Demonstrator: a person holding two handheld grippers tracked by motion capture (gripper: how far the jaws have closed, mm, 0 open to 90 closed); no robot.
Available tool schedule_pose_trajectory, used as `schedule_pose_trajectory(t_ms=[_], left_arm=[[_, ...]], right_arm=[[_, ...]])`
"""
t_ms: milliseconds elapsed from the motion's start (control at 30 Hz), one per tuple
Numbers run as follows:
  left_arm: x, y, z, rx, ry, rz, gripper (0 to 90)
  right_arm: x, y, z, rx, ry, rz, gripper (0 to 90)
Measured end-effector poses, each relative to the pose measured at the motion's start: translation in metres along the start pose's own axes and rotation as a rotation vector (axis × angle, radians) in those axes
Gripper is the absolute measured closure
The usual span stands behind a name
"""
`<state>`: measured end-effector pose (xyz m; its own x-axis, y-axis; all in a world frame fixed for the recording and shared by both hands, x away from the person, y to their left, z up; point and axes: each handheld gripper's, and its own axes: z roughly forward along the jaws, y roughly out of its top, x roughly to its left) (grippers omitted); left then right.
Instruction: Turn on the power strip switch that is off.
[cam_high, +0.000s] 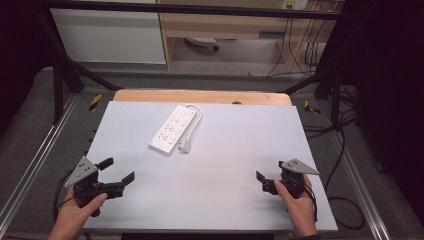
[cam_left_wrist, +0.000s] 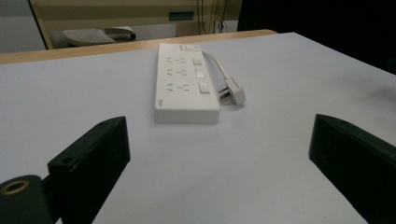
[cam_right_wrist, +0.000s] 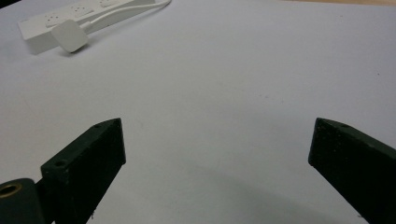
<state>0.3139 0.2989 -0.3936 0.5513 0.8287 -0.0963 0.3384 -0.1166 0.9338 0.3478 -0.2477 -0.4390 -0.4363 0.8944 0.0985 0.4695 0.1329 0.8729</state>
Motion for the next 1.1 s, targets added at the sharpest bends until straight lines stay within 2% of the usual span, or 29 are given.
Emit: schedule_pose_trajectory(t_ms=[67, 133, 167, 467, 633, 767, 967, 1100], left_arm=[[-0.001, 0.001, 0.000, -0.005, -0.005, -0.002, 5.4], [-0.001, 0.004, 0.000, -0.016, -0.021, -0.029, 5.4], [-0.001, 0.005, 0.000, -0.021, -0.019, -0.030, 5.4], [-0.004, 0.014, 0.004, -0.017, -0.016, -0.017, 5.9], [-0.006, 0.020, 0.008, -0.010, -0.023, 0.003, 5.9], [-0.010, 0.028, 0.016, -0.001, -0.039, 0.017, 6.0], [-0.009, 0.036, 0.028, 0.021, -0.041, 0.037, 6.1], [-0.006, 0.041, 0.035, 0.035, -0.041, 0.031, 6.3]], right_arm=[[0.000, 0.000, 0.000, -0.001, 0.002, -0.004, 4.3], [0.001, 0.000, 0.000, -0.001, 0.006, -0.005, 4.3], [0.001, 0.001, 0.000, -0.003, 0.005, -0.005, 4.3], [0.001, 0.001, 0.000, 0.002, 0.008, -0.007, 5.0], [0.001, 0.001, 0.000, 0.002, 0.007, -0.005, 4.8], [0.001, 0.000, 0.000, 0.004, 0.008, -0.003, 4.6], [0.002, 0.001, 0.001, 0.006, 0.012, -0.003, 4.5], [0.002, 0.001, 0.001, 0.002, 0.014, -0.005, 4.4]])
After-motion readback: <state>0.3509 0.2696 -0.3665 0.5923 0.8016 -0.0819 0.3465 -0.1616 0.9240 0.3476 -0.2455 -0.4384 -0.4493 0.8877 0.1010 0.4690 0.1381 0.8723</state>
